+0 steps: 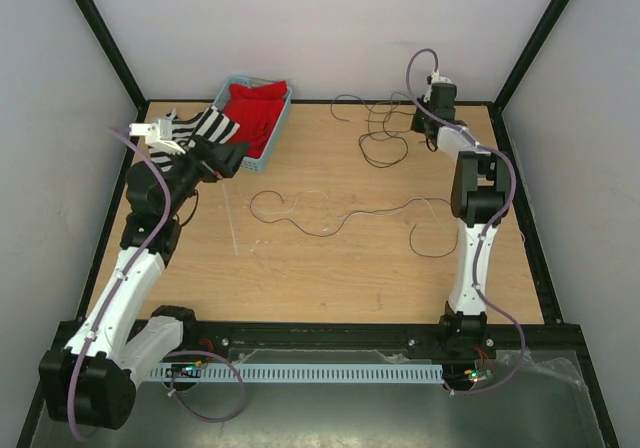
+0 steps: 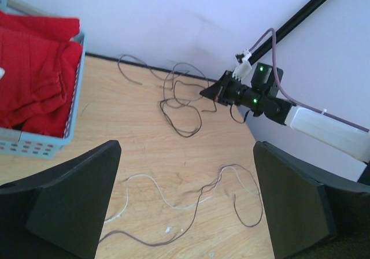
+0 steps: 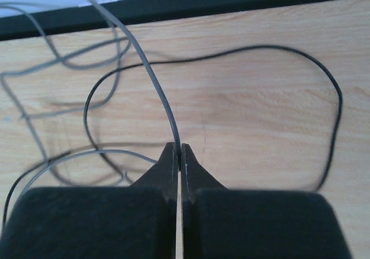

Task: Zip-tie the wires
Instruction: Pick up the cable at the center of the board, then straighten the cable at the center of the board.

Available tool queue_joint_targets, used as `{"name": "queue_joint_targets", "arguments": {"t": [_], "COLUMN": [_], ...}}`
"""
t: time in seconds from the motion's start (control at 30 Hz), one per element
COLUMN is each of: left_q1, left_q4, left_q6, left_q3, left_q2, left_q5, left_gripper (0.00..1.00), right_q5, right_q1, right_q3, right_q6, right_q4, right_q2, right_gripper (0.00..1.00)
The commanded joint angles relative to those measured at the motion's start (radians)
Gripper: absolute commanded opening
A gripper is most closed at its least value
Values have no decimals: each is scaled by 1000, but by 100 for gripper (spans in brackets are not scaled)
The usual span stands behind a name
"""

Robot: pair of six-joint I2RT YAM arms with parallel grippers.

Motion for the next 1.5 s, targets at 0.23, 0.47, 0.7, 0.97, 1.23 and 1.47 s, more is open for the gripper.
{"name": "queue_joint_targets", "arguments": {"t": [0.23,0.47,0.7,0.97,1.23,1.47], "left_q1": [27,9,-79,-116,-199,-330], "left_q4": [191,207,211,233,309,416], "left_q6": [-76,-87,-29,-61,-89,-111], "left_q3": [147,248,321,382,417,402], "left_q2": [85,244,392,431,448,479], "left_q5": [52,196,262,309,377,420], "left_gripper": [99,99,99,99,99,92], "right_q5": [144,152,-2,-192,-527,-614], "right_q1": [94,111,112,111,111,111], "right_q3": [-369,-276,-159,-398,-563,-672], "right_q6": [-96,-154,-170,-172,-92,-5], "right_q4": [162,138,59,-4,-41,-8], "right_q2": [-674,-821,-913,-1143,-1277,-1414], "right_gripper": [0,0,0,0,0,0]}}
